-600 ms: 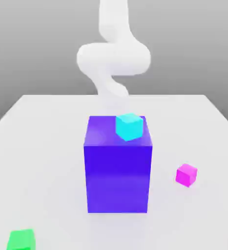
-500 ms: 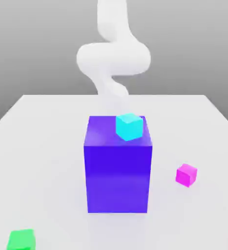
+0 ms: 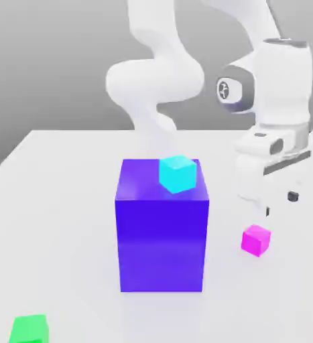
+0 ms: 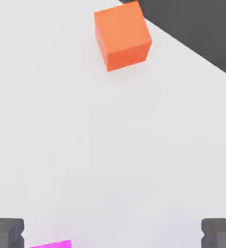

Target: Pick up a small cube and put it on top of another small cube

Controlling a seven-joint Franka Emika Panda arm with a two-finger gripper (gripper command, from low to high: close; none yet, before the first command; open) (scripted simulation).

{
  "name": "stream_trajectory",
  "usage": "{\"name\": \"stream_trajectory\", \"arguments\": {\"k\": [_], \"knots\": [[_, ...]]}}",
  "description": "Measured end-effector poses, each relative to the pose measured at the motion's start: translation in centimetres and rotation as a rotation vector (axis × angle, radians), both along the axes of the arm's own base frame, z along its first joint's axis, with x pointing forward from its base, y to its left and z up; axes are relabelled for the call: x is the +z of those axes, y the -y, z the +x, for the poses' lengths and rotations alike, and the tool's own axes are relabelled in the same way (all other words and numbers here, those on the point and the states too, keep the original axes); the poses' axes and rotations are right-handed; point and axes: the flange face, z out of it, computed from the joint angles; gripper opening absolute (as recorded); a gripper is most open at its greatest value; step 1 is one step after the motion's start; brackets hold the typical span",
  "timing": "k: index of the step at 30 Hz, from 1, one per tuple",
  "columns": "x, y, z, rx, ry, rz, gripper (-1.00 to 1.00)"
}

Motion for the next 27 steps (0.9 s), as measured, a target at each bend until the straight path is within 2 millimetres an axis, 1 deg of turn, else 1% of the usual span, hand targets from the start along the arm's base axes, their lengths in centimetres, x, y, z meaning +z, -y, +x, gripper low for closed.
{"name": "stream_trajectory", "arguments": {"k": [2, 8, 9, 14, 15, 16, 18, 24, 25, 26, 27], "knots": [[-2.6, -0.5, -1.7, 0.044, -0.025, -0.017, 0.0], [-7.8, -0.1, -2.0, 0.04, -0.035, -0.019, 0.0], [-8.3, 0.0, -2.1, 0.04, -0.035, -0.02, -1.0], [-8.3, -0.1, -2.1, 0.04, -0.035, -0.02, -1.0], [-8.6, 0.0, -2.1, 0.04, -0.035, -0.02, -1.0], [-8.3, -0.1, -2.1, 0.04, -0.034, -0.02, -1.0], [-7.0, -0.2, -2.0, 0.04, -0.034, -0.02, -1.0], [-2.2, -0.4, -2.0, 0.044, -0.03, -0.017, -1.0], [-1.2, -1.0, -1.2, 0.032, -0.018, 0.004, -1.0], [-0.4, -0.9, 0.3, -0.008, -0.013, 0.019, -1.0], [0.0, 0.1, 2.6, -0.075, -0.012, 0.029, -1.0]]}}
